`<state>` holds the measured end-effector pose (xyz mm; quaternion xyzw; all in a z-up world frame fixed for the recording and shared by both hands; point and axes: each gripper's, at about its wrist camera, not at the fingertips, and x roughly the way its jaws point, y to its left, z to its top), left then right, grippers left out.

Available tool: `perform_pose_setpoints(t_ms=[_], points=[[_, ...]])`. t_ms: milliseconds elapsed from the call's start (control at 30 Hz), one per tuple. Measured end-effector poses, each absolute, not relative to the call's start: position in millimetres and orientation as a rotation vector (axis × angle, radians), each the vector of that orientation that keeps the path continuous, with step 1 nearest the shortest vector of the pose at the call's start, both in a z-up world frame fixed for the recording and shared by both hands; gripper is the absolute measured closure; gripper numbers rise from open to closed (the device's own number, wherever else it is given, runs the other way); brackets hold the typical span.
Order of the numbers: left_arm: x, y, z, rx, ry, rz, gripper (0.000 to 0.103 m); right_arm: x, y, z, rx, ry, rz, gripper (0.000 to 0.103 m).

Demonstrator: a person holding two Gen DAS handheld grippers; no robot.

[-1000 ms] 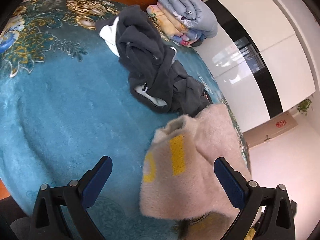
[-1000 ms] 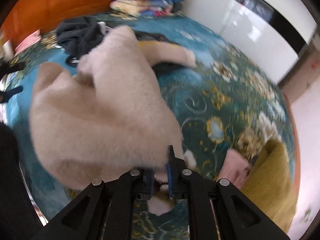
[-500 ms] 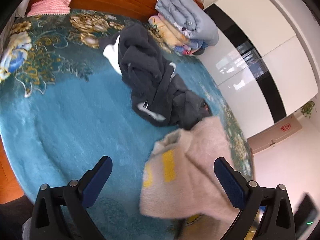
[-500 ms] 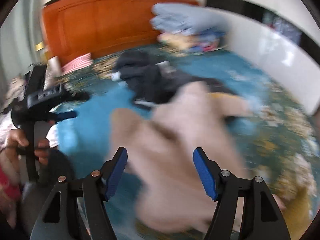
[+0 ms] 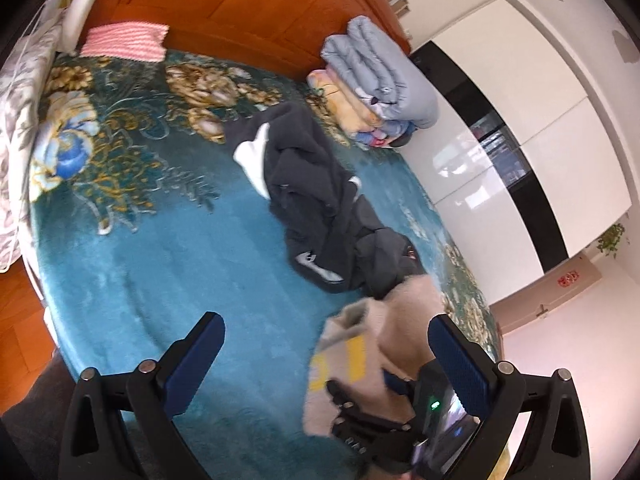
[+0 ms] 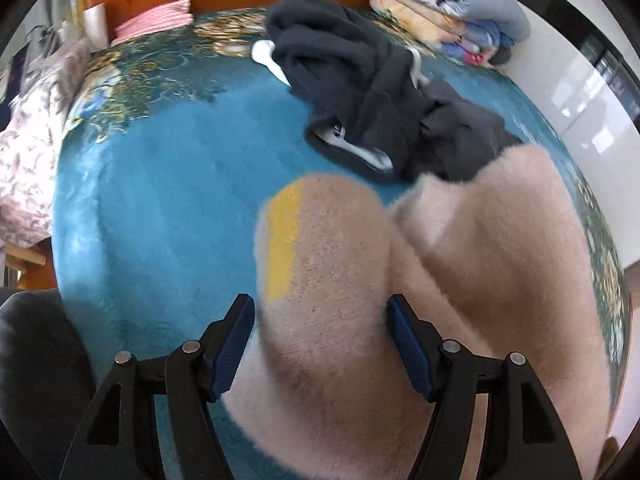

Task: Fold clothes
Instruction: 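Grasp the sweater with the left gripper while the right gripper holds another edge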

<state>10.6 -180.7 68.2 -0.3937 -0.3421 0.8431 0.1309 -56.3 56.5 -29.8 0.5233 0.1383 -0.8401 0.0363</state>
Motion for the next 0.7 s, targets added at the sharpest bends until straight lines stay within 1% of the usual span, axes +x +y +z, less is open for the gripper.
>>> perform_pose_setpoints(t_ms=[33,67,100,133,167,200,267,367,500,533,633,700], points=[[10.6,-183.9,65.9,-1.148,-1.005,2.448,0.0,-56.9,59.8,-29.8,1.617,0.402,-2.58,0.039],[10.7,-187.1,63.7,-1.152,-1.018,2.448,0.0,-57.8,63.2,-28.8,1.631,0.404,-2.585,0.052],[10.9,-187.3,61.1,-1.157,-1.029,2.444,0.0,-58.8,65.6,-28.1,1.643,0.413,-2.591,0.063],[10.0,-187.7,58.9,-1.166,-1.037,2.436,0.0,-59.8,68.6,-26.6,1.651,0.399,-2.592,0.067],[9.3,-187.5,57.3,-1.176,-1.036,2.428,0.0,-57.9,73.2,-23.4,1.648,0.36,-2.593,0.075],[8.7,-187.2,55.8,-1.185,-1.035,2.42,0.0,-55.9,77.8,-20.1,1.645,0.32,-2.592,0.079],[7.0,-186.5,51.1,-1.208,-1.032,2.412,0.0,-51.9,87.0,-13.5,1.637,0.241,-2.59,0.081],[2.9,-186.7,41.1,-1.256,-1.061,2.378,0.0,-36.7,104.1,7.7,1.564,0.223,-2.628,0.083],[-7.7,-182.8,19.5,-1.354,-1.137,2.312,0.0,-2.3,136.5,45.6,1.467,0.251,-2.713,0.084],[-12.5,-178.6,13.2,-1.386,-1.147,2.291,0.0,9.2,148.7,55.2,1.446,0.228,-2.744,0.084],[-26.2,-157.0,2.4,-1.457,-1.104,2.251,0.0,41.2,177.5,74.3,1.408,0.166,-2.804,0.084],[-35.0,-137.9,-2.4,-1.476,-1.093,2.208,0.0,58.8,188.8,77.1,1.434,0.217,-2.825,0.084]])
